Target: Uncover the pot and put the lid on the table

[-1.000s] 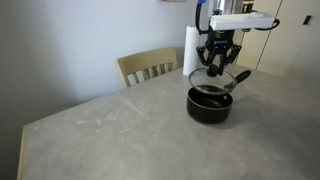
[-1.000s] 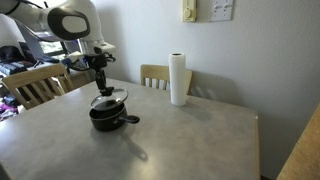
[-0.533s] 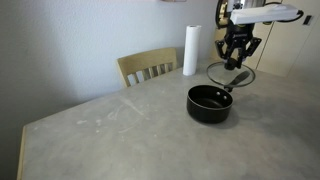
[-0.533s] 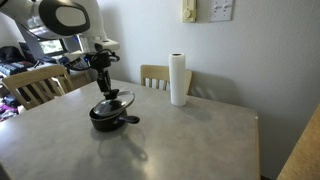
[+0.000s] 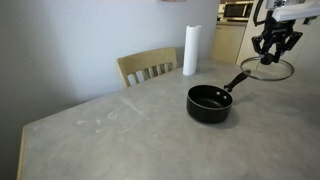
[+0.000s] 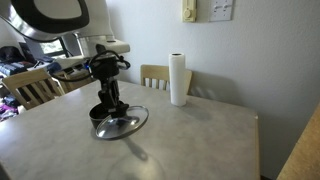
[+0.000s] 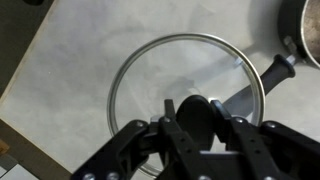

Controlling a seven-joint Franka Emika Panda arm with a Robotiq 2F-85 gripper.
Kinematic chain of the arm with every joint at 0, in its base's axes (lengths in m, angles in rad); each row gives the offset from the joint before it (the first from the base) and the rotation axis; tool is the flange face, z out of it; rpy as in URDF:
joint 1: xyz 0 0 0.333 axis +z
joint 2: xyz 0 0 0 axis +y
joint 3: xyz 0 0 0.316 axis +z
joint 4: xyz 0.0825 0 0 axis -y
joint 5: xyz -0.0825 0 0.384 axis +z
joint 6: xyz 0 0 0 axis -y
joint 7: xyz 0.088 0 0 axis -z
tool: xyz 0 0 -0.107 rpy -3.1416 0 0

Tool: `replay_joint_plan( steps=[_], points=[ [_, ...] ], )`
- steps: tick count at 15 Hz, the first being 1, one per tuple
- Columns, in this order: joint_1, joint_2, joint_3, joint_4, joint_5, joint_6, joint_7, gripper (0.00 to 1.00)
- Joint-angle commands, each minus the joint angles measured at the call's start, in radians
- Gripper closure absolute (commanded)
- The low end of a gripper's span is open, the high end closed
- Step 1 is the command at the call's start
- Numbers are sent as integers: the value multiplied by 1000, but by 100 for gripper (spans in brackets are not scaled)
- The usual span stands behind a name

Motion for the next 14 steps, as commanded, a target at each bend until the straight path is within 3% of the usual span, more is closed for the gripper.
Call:
replay_joint_plan(
  steps=[1, 5, 8, 14],
  points=[
    [-79, -47, -20, -56, 44, 48, -136, 86],
    [-144, -3, -41, -38, 234, 81, -371, 86],
    [-179, 29, -51, -6, 338, 44, -523, 86],
    [-208, 126, -61, 59, 279, 19, -643, 86]
  ],
)
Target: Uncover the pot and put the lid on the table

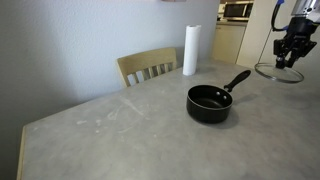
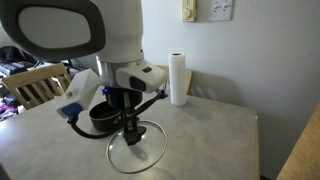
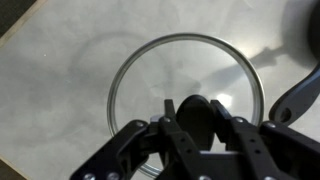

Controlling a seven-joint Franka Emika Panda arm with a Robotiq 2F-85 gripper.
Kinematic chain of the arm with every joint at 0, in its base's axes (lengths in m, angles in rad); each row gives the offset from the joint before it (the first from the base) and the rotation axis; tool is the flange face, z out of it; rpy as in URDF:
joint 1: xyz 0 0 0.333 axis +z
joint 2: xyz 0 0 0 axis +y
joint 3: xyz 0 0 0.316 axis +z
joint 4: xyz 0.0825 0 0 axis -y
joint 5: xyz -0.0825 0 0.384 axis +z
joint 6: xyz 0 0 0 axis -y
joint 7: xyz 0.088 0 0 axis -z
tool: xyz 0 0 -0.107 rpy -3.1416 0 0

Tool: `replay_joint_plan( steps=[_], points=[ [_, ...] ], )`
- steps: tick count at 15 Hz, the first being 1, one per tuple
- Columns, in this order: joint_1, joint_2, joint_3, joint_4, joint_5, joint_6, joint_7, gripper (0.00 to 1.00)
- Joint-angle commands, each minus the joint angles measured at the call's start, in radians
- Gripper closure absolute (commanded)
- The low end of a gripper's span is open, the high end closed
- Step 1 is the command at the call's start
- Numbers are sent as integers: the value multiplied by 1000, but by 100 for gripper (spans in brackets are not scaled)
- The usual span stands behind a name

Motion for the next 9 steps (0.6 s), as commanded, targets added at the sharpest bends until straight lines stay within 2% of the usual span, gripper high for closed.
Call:
replay_joint_plan(
  steps=[1, 9],
  points=[
    [-8, 78, 5, 67, -48, -18, -39, 86],
    [15, 171, 52, 130, -145, -32, -113, 86]
  ],
)
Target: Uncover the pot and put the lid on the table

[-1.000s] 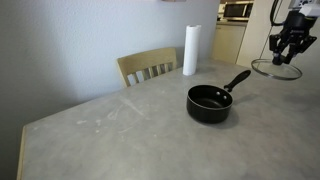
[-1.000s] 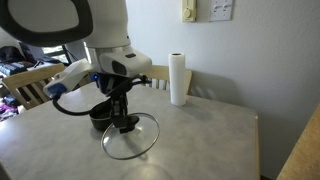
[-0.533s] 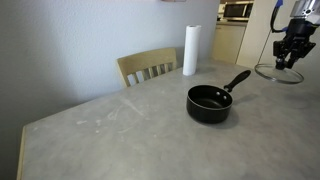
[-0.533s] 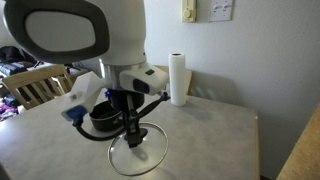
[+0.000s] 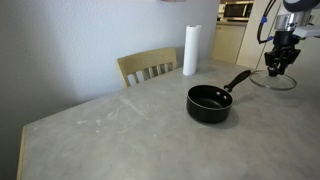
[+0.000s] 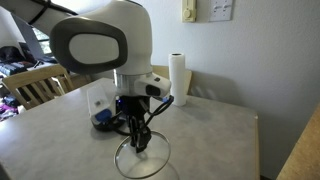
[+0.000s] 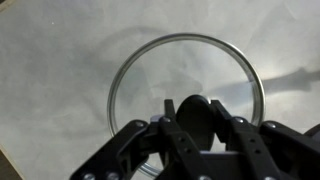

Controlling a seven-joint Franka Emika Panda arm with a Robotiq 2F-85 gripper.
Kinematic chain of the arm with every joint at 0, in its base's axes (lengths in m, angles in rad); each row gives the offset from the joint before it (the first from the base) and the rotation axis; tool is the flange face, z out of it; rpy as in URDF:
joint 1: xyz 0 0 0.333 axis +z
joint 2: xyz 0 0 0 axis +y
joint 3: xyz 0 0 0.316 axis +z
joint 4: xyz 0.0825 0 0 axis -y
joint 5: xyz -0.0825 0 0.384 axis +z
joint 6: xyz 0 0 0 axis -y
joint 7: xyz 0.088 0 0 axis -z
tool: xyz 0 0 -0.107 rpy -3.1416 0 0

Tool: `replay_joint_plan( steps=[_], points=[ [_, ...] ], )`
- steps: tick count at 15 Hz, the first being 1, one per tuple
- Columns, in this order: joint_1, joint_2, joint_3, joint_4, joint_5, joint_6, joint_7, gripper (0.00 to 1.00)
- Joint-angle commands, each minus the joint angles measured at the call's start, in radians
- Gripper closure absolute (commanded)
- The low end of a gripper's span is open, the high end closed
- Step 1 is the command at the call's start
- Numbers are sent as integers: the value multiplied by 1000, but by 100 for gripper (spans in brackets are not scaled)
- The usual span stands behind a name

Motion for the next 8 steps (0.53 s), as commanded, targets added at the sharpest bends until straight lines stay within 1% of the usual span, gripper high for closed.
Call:
replay_joint_plan(
  steps=[1, 4, 8],
  points=[
    [5, 36, 24, 44, -26, -28, -54, 86],
    [6, 62, 38, 50, -34, -19, -82, 86],
    [-10, 114, 43, 63, -28, -16, -141, 86]
  ],
)
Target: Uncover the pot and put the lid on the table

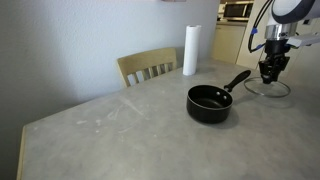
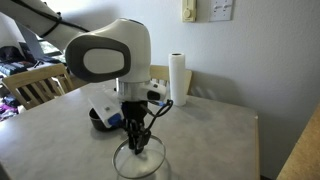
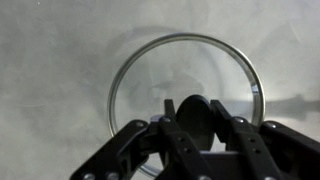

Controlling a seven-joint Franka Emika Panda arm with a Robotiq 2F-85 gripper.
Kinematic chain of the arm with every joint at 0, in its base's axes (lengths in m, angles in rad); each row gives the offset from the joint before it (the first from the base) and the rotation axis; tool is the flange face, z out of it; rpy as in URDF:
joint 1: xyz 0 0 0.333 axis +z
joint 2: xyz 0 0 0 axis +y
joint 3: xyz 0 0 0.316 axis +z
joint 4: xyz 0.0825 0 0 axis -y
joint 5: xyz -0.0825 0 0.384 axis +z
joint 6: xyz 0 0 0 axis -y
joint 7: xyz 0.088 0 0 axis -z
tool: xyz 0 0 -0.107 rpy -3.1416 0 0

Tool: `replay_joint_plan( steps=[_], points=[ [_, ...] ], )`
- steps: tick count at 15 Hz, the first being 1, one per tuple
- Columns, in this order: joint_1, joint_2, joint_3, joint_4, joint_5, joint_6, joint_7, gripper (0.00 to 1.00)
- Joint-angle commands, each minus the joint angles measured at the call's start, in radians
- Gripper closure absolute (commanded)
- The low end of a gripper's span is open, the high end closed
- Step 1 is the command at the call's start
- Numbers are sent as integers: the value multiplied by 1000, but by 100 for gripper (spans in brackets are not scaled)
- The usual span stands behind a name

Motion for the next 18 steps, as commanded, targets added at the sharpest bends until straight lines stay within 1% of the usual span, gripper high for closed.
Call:
replay_joint_plan(
  steps=[1, 5, 11, 15, 18],
  points=[
    [-23, 52, 9, 39, -4, -10, -46, 86],
    [-29, 83, 17, 58, 25, -21, -27, 86],
    [-33, 98, 25, 63, 89, 17, -8, 86],
    [-25, 118, 17, 52, 80, 97, 2, 86],
    [-20, 138, 14, 44, 78, 183, 31, 86]
  ],
)
